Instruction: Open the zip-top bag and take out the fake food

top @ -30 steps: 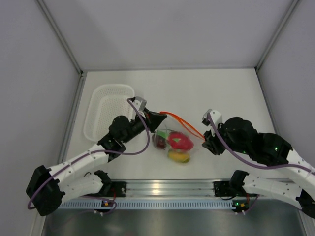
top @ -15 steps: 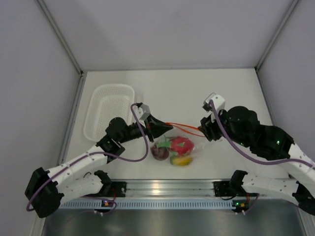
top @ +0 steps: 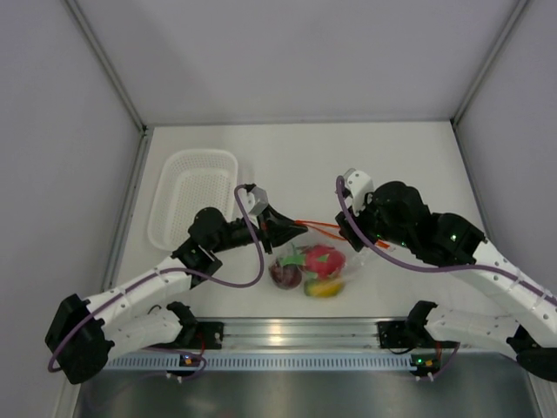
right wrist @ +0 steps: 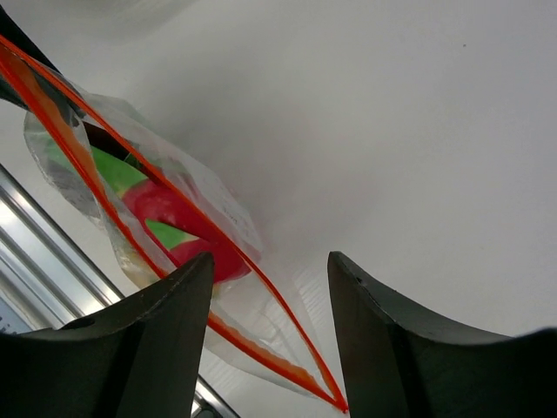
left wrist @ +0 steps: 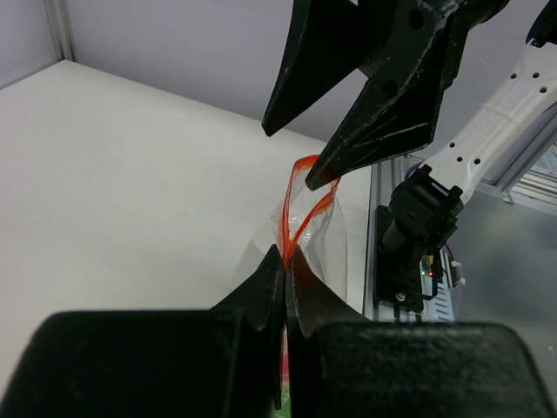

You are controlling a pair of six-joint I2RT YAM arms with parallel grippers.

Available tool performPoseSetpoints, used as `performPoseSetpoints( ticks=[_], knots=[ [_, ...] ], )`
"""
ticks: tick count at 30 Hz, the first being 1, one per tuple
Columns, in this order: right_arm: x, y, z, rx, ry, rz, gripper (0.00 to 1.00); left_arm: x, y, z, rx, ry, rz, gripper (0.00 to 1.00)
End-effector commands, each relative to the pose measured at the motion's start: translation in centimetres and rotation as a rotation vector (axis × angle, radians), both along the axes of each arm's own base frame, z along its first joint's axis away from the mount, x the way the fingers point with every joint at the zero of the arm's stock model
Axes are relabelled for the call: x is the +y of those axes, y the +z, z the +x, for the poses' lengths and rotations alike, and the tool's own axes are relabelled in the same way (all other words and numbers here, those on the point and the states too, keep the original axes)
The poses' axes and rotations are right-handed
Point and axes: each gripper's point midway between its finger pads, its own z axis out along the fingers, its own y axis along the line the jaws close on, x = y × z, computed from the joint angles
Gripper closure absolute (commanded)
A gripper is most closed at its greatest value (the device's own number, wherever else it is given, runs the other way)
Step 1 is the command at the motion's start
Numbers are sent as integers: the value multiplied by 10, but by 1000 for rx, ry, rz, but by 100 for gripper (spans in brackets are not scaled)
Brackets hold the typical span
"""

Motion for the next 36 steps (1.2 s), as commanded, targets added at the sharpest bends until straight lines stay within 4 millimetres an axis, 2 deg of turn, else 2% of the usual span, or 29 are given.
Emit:
performPoseSetpoints(
  ticks=[1, 5, 8, 11, 12, 14, 15, 16, 17, 19, 20, 21, 22, 23, 24, 25, 27, 28, 29, 30, 31, 32, 33, 34, 36],
  knots=[
    [3, 7, 2, -15, 12, 88, 44, -1, 38, -5, -118, -31, -87, 100],
    [-2, -5, 7, 3, 2, 86, 44, -1, 40, -7, -122, -42, -88, 100],
    [2, -17, 9, 27, 7, 70, 47, -2, 42, -10, -121, -64, -88, 100],
    [7, -19, 12, 30, 20, 75, 60, -4, 44, -9, -120, -70, -90, 100],
    [8, -16, 12, 23, 21, 81, 73, -5, 44, -9, -120, -76, -88, 100],
    [14, -12, 8, 26, 62, 106, 84, -7, 47, -7, -124, -74, -90, 100],
    [14, -8, 8, 19, 60, 114, 93, -8, 45, -4, -121, -71, -80, 100],
    [12, -5, 9, 9, 52, 117, 98, -9, 42, -2, -110, -66, -66, 100],
    [11, -1, 9, 6, 45, 121, 100, -10, 49, 3, -117, -54, -68, 100],
    [9, 5, 9, 10, 22, 133, 100, -14, 46, 20, -111, -9, -31, 100],
    [7, 4, 6, 32, 12, 132, 100, -16, 37, 30, -72, 23, 17, 100],
    [2, 12, 10, 14, -33, 135, 100, -20, 45, 51, -82, 88, 37, 100],
    [-1, 12, 11, 30, -71, 140, 100, -21, 45, 64, -70, 132, 61, 100],
    [-1, 16, 10, 40, -95, 162, 100, -23, 31, 72, -26, 149, 124, 100],
    [0, 18, 9, 42, -110, 176, 100, -30, 41, 87, -41, 170, 138, 100],
    [-1, 21, 10, 52, -160, 215, 100, -28, 39, 104, -26, 231, 160, 100],
    [2, 28, 14, 53, -213, 288, 100, -34, 20, 124, 27, 269, 236, 99],
    [0, 31, 18, 64, -282, 329, 100, -32, 35, 141, 26, 335, 224, 98],
    [-1, 35, 21, 62, -314, 355, 100, -32, 34, 149, 43, 360, 231, 97],
    [-1, 36, 24, 64, -344, 370, 100, -33, 18, 160, 103, 381, 266, 94],
    [1, 41, 30, 59, -390, 409, 100, -30, 32, 173, 111, 414, 244, 88],
    [5, 39, 32, 60, -392, 431, 100, -26, 31, 185, 137, 463, 250, 79],
    [9, 41, 35, 52, -390, 468, 100, -26, 20, 191, 183, 480, 278, 65],
    [18, 54, 41, 28, -391, 555, 100, -24, 19, 191, 201, 486, 292, 56],
    [19, 44, 53, 23, -441, 535, 100, -21, 17, 187, 244, 498, 279, 38]
  ],
)
